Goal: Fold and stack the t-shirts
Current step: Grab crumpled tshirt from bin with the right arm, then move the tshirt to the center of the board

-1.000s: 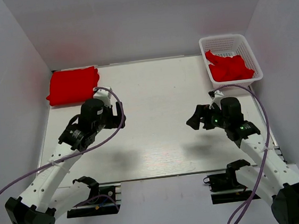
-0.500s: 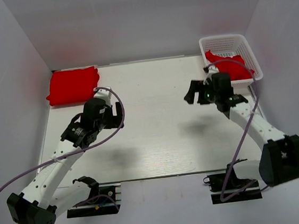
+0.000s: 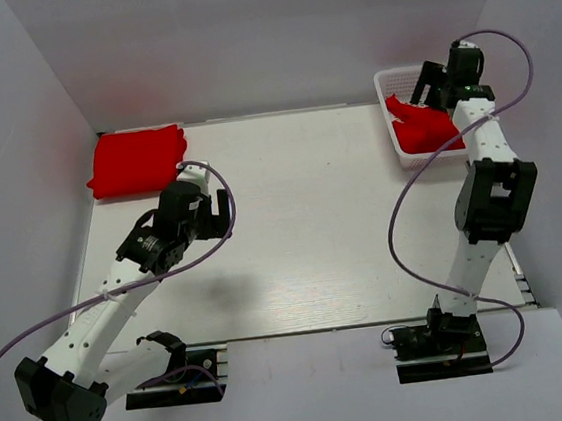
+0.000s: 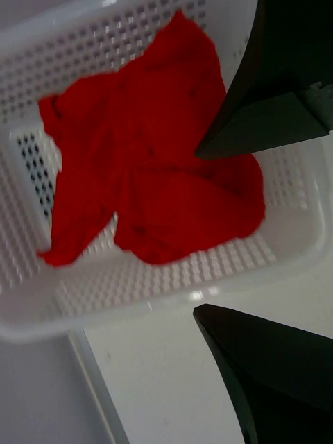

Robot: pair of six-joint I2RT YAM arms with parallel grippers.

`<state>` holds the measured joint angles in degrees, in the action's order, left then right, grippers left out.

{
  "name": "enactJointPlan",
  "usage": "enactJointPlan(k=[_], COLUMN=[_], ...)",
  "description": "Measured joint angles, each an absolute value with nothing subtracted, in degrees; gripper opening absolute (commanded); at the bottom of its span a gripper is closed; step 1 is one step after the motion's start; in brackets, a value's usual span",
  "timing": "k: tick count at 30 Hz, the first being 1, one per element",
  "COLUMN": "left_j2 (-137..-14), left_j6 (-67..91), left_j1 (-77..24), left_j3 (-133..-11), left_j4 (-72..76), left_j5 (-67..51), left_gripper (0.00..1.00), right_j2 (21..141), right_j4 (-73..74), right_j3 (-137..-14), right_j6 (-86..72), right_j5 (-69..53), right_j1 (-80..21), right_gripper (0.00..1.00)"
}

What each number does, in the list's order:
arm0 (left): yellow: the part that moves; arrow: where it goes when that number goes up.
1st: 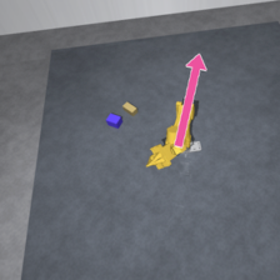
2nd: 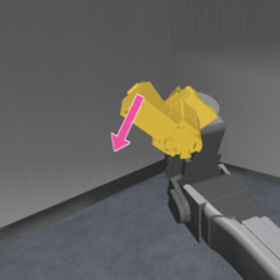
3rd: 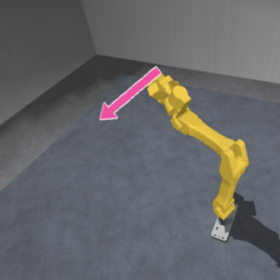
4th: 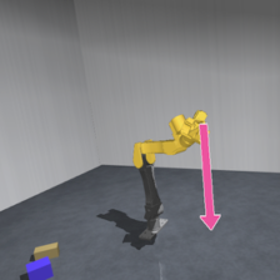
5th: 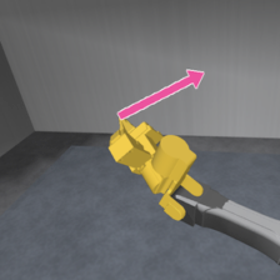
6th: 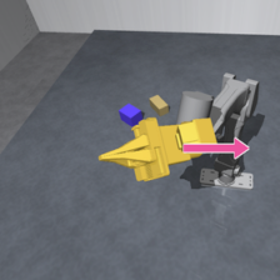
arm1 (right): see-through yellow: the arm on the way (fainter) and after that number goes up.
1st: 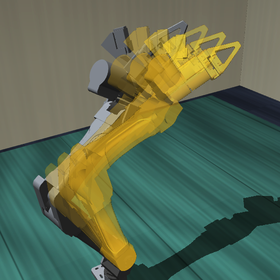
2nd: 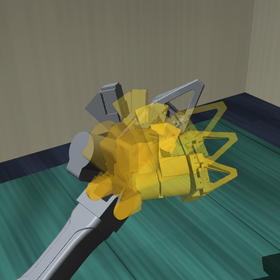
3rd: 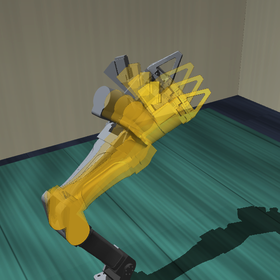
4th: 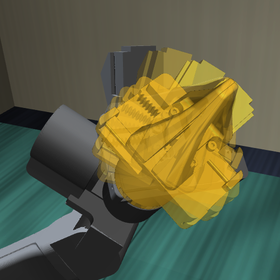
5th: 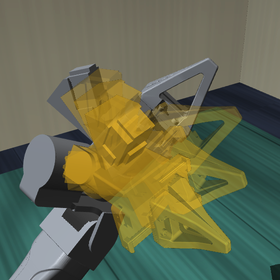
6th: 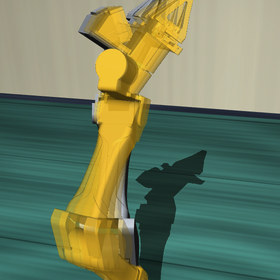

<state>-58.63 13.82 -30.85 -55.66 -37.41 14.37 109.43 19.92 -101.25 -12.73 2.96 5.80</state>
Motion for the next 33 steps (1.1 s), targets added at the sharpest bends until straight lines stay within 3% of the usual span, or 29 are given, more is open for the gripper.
enactJointPlan(k=[9, 10, 12, 13, 14, 17, 23, 33], left_j2=[-61.3, -62.0, -63.2, -63.6, -63.9, -64.2, -62.7, -54.1], left_j6=[12.8, 12.8, 12.8, 12.8, 12.8, 13.0, 13.6, 17.7], left_j1=[-30.9, -30.9, -30.9, -30.9, -30.9, -30.9, -30.9, -30.9], left_j3=[-56.3, -56.3, -56.3, -56.3, -56.3, -56.3, -56.3, -56.2], left_j4=[-36.9, -36.9, -36.9, -36.9, -36.9, -36.9, -36.9, -37.4], left_j5=[14.3, 14.2, 14.2, 14.2, 14.2, 14.2, 14.1, 14.1], left_gripper=[1.00, 1.00, 1.00, 1.00, 1.00, 1.00, 1.00, 1.00], right_j2=[133.0, 134.4, 136.2, 136.7, 136.9, 136.8, 132.8, 110.3], right_j4=[27.6, 27.8, 28.6, 28.7, 28.7, 28.6, 29.1, 29.9], right_j3=[-117.2, -117.4, -117.4, -117.5, -117.6, -118.4, -118.3, -122.9], right_j6=[-9.5, -9.2, -8.4, -8.2, -7.6, -7.6, -7.0, -5.2], right_j5=[7.7, 7.6, 7.1, 6.9, 6.7, 5.6, 2.2, -4.3], right_j1=[11.8, 11.7, 11.6, 11.5, 11.5, 11.5, 11.5, 10.7], right_gripper=[0.90, 0.87, 0.70, 0.46, 0.30, 0.00, 0.00, 0.00])
